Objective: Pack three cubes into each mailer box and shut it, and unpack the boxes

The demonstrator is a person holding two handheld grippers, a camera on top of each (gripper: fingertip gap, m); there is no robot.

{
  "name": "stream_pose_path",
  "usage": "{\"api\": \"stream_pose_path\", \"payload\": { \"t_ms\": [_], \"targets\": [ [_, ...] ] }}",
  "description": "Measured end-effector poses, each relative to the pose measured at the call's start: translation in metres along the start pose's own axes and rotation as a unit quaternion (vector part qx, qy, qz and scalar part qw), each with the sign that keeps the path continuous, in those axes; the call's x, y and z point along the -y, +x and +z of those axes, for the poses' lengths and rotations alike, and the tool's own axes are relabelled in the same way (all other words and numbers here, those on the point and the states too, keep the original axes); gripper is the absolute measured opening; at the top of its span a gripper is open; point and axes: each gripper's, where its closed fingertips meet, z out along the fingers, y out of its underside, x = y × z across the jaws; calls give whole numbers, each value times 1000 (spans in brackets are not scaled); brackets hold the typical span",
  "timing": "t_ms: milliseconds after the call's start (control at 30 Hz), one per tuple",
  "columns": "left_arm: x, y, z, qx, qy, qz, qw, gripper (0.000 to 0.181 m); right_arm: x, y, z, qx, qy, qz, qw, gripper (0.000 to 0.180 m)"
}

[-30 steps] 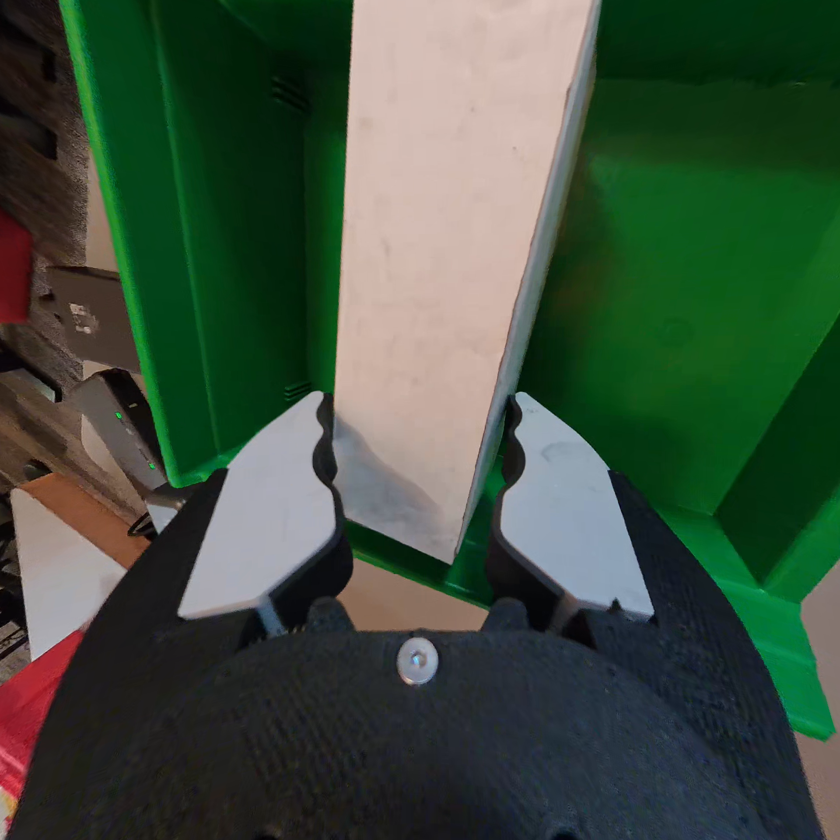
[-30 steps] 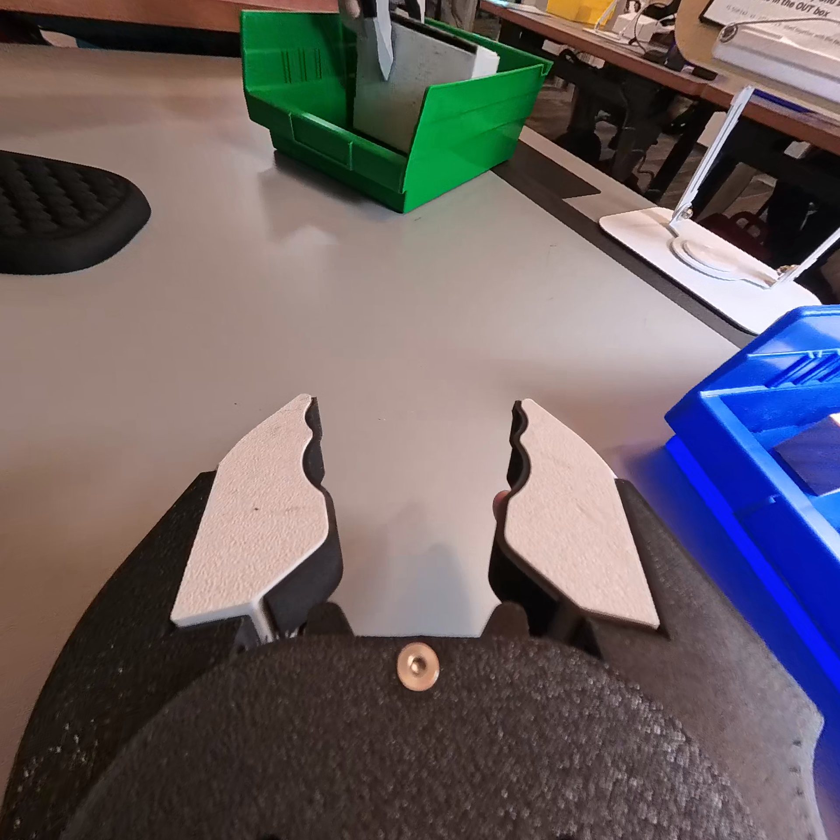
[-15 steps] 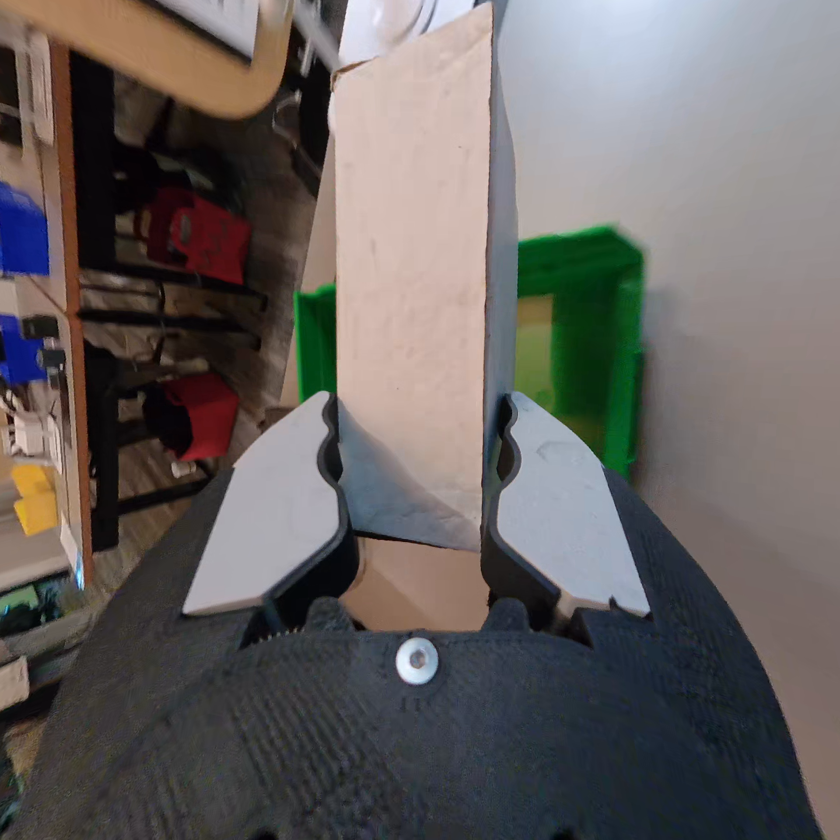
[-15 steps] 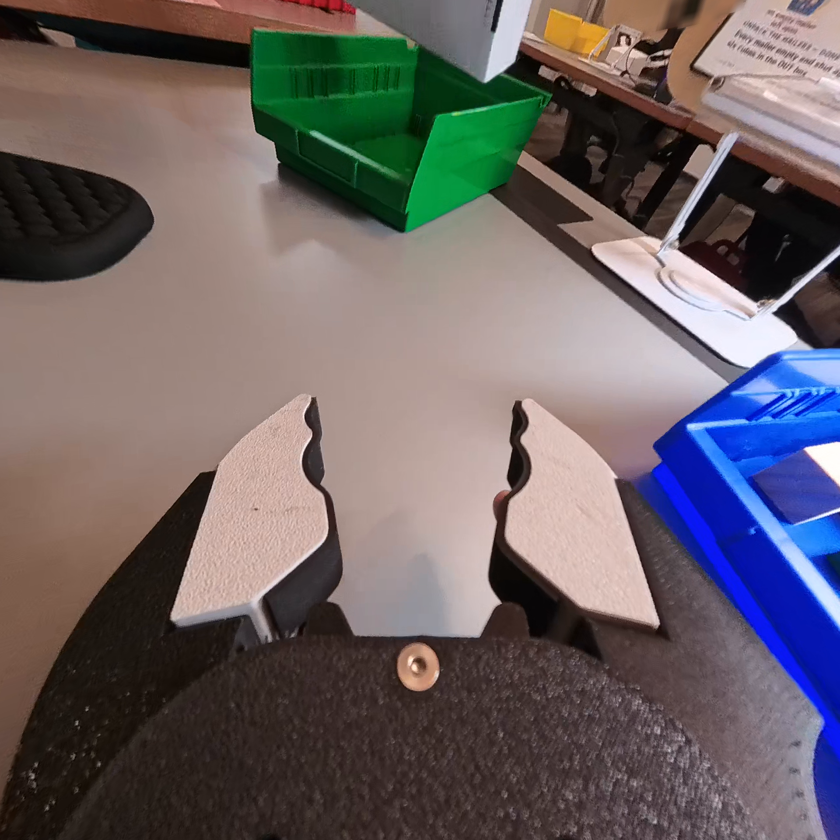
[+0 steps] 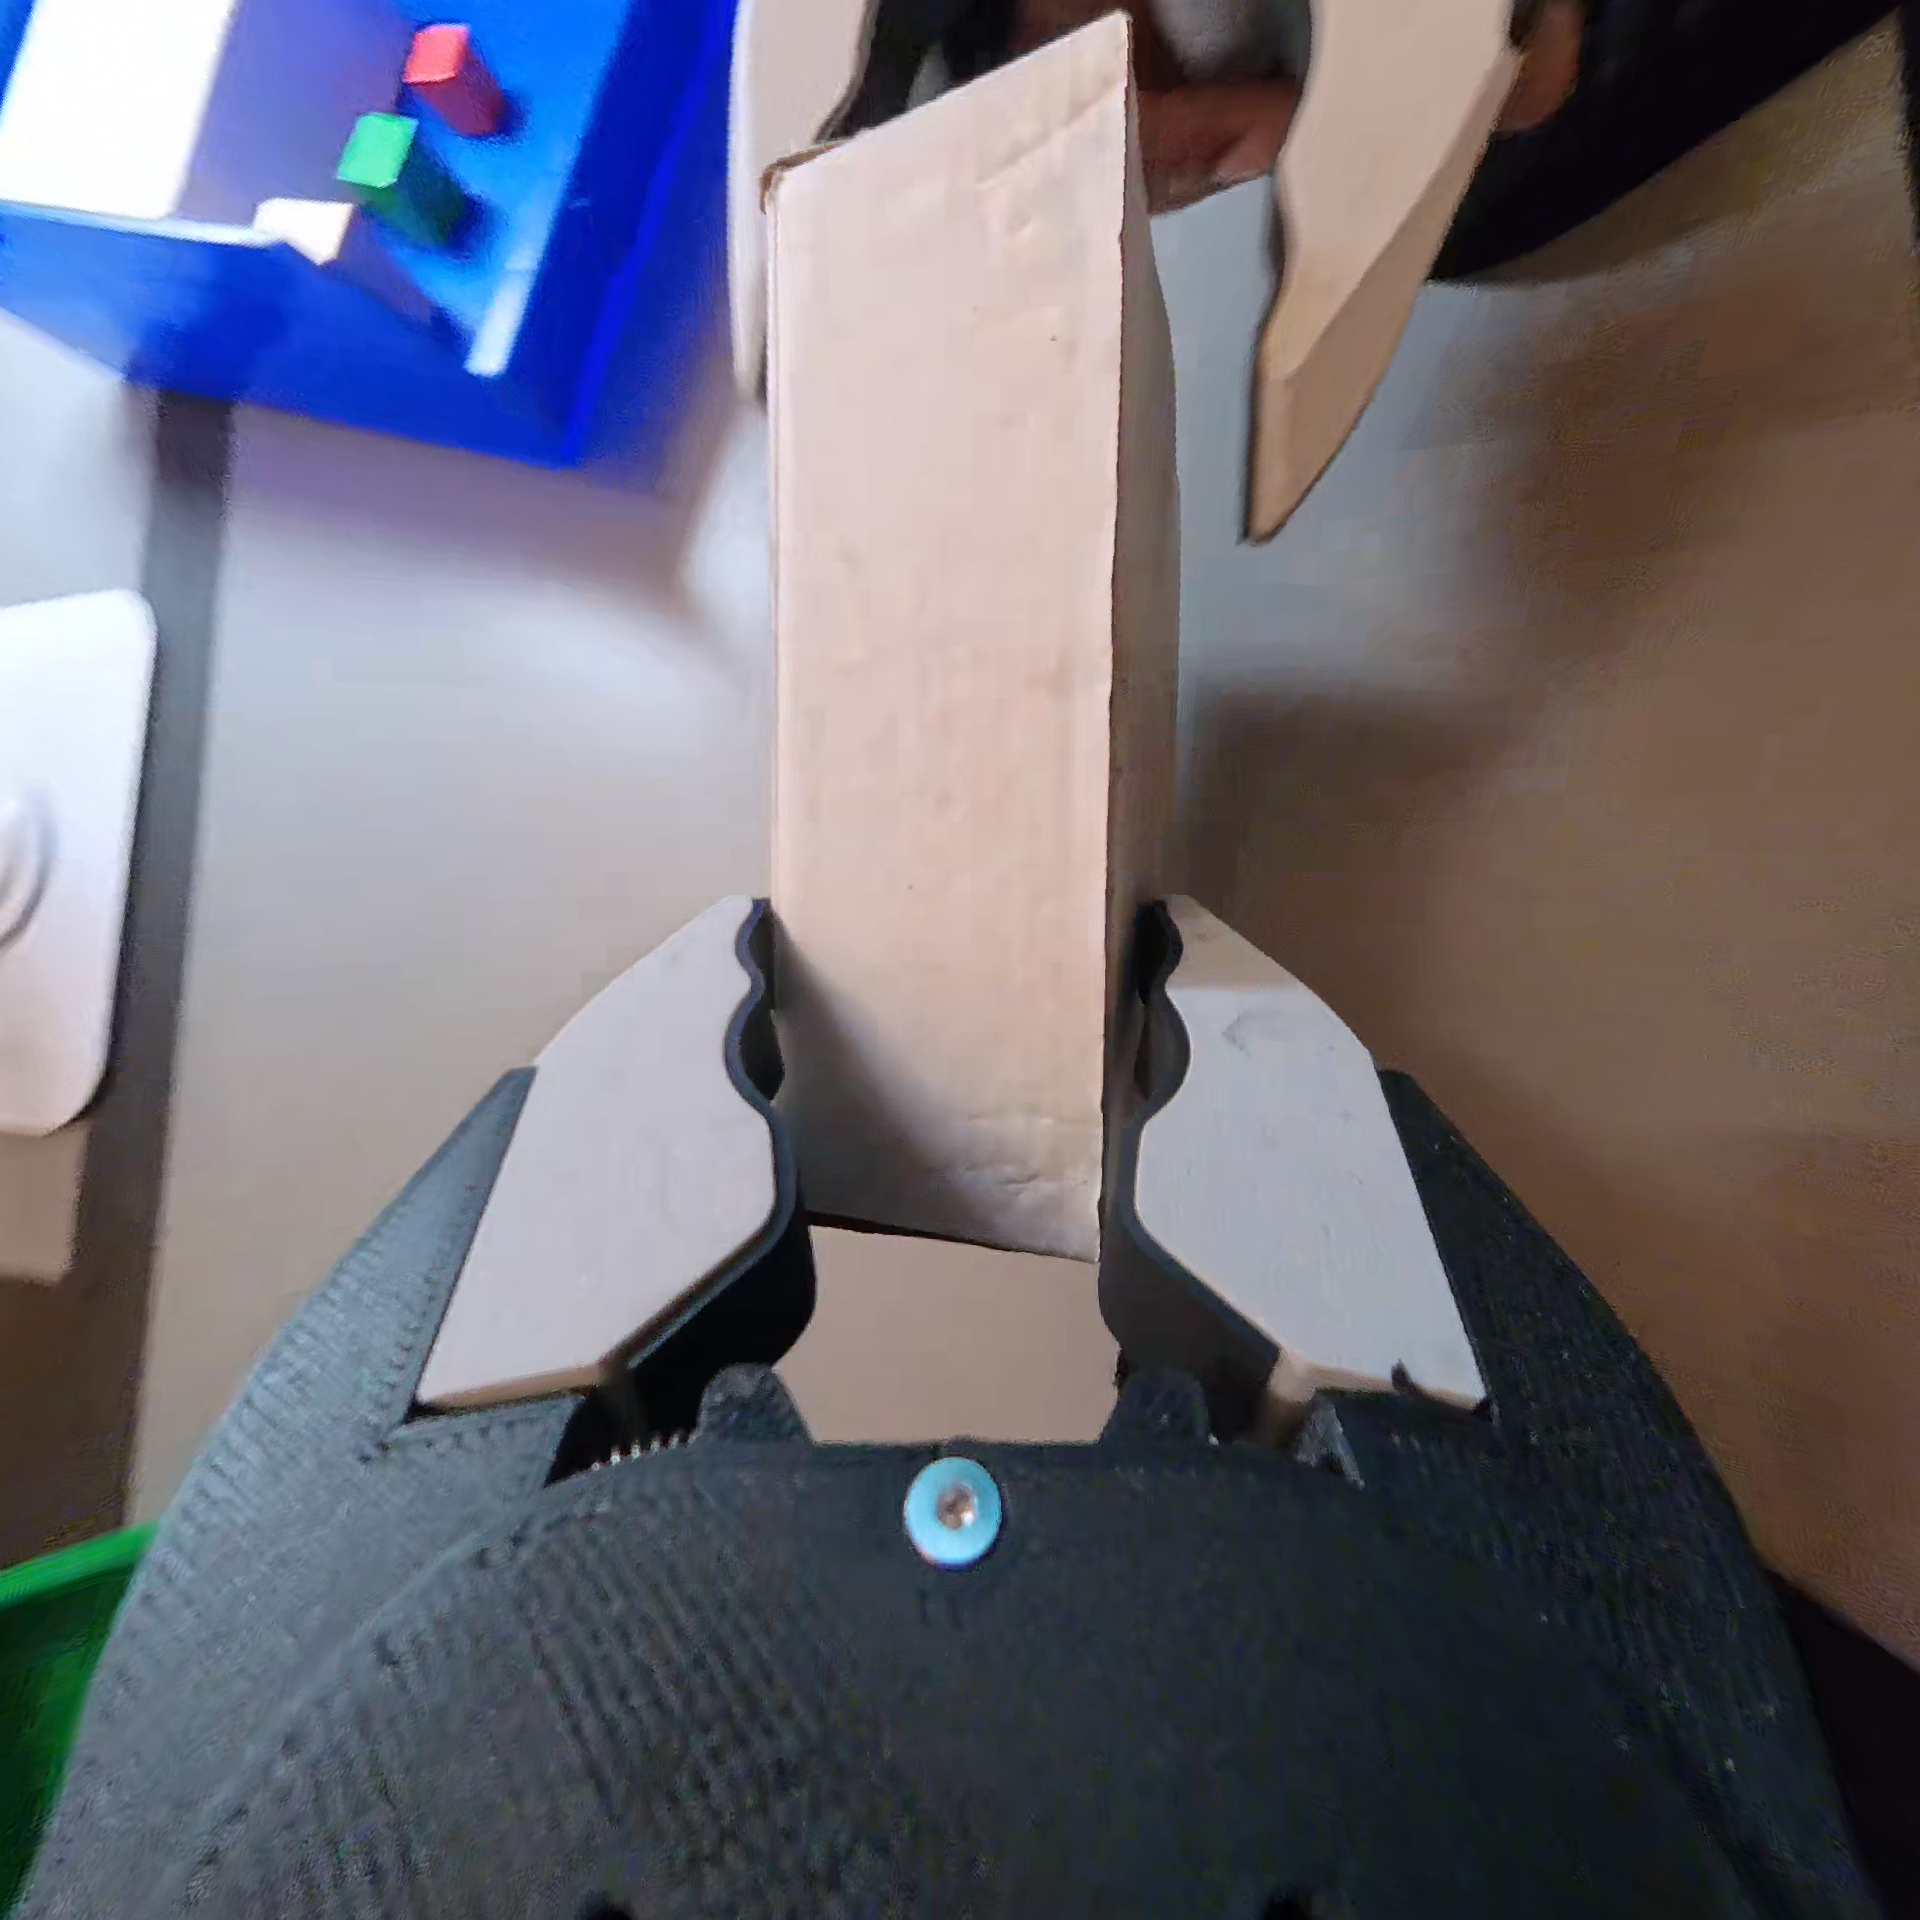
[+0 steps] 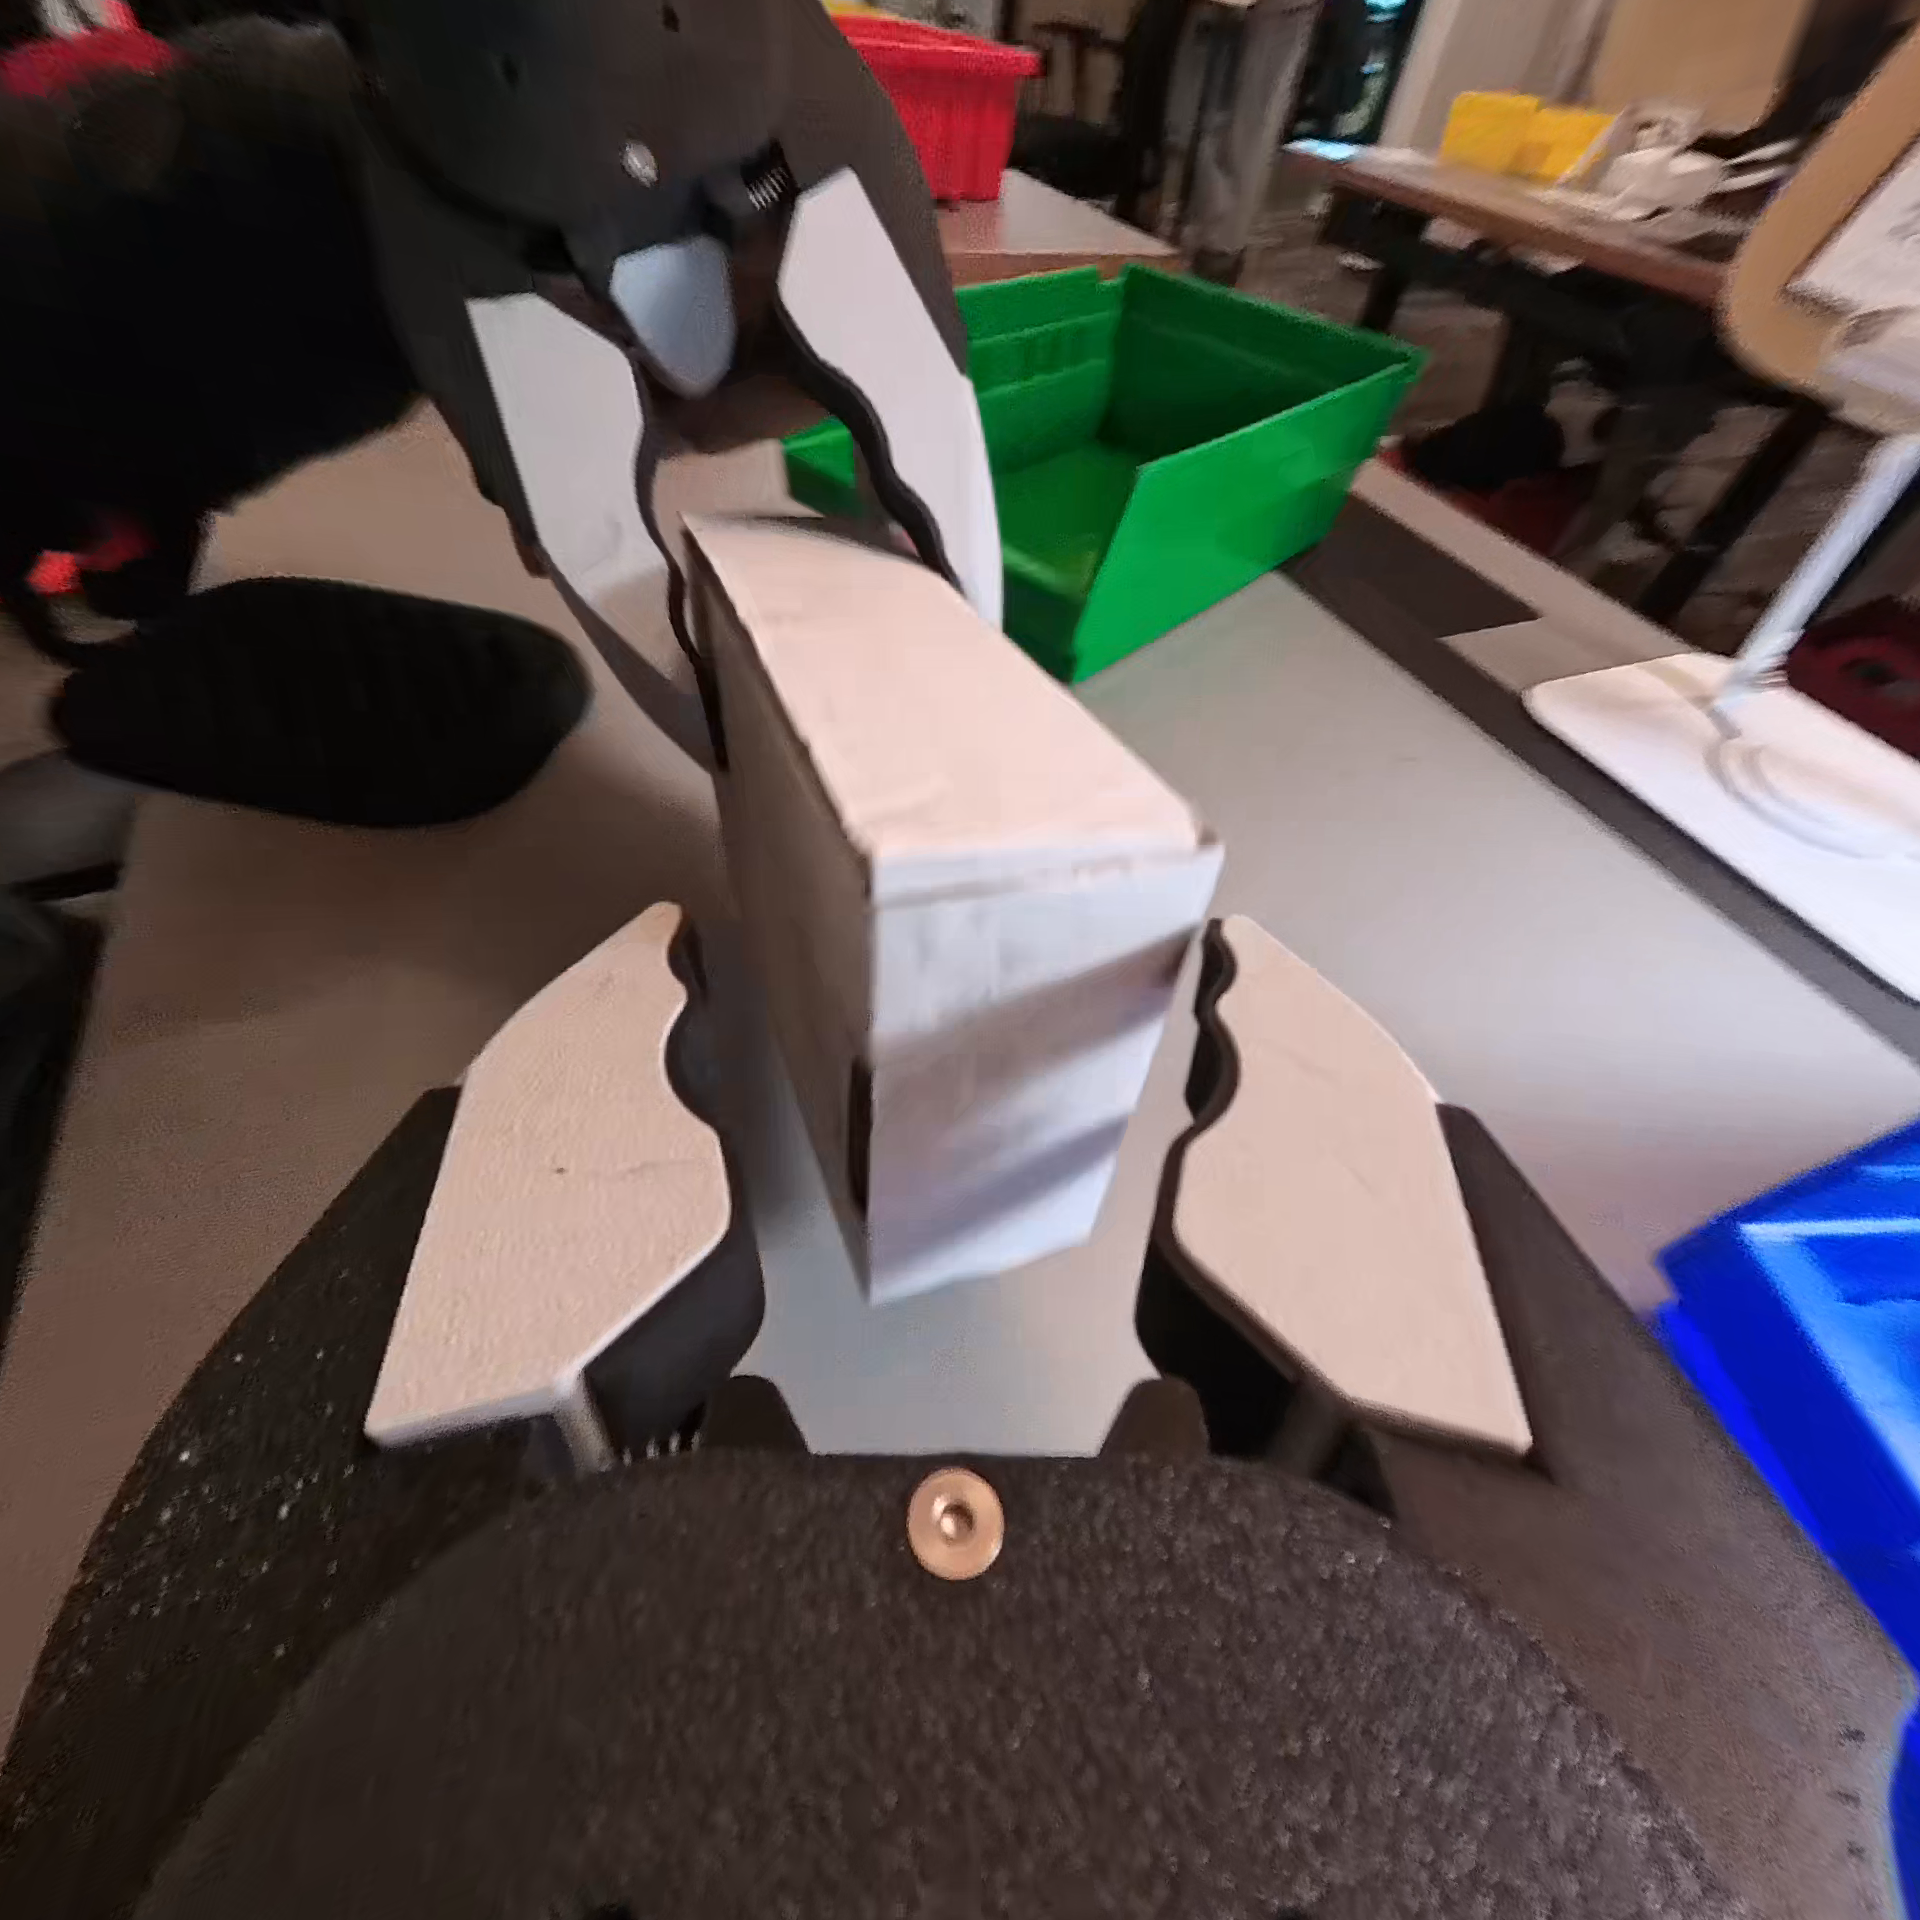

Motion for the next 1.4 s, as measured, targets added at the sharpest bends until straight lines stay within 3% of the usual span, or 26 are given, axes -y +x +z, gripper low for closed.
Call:
{"api": "stream_pose_path", "payload": {
  "t_ms": [67, 200, 400, 533, 633, 767, 933, 1133, 1400],
  "targets": [
    [4, 15, 13, -16, 12, 4, 1000, 67, -13, -6, 1, 25, -13, 5, 1000, 77],
    [11, 18, 17, -17, 73, -14, 997, 66, -29, -5, -3, 53, -20, 13, 998, 75],
    [5, 17, 15, -61, 197, -136, 969, 91, -46, 0, -2, 60, -25, 16, 998, 75],
    [-8, 25, 37, -70, 210, -158, 962, 90, -45, 2, -1, 55, -25, 24, 998, 75],
    [-13, 25, 50, -50, 187, -136, 972, 79, -31, 8, -7, 19, -26, 5, 999, 82],
    [-11, 24, 53, -41, 184, -133, 973, 77, -1, 9, -15, -42, -39, -73, 996, 76],
    [-13, 22, 51, -40, 179, -154, 971, 76, 10, 1, -6, -97, -102, -223, 965, 57],
    [-13, 23, 44, -56, 178, -177, 966, 75, 19, -3, 5, -130, -130, -307, 934, 42],
    [-10, 25, 39, -27, 169, -137, 976, 74, 19, -5, 21, -150, -201, -421, 872, 24]
  ]
}}
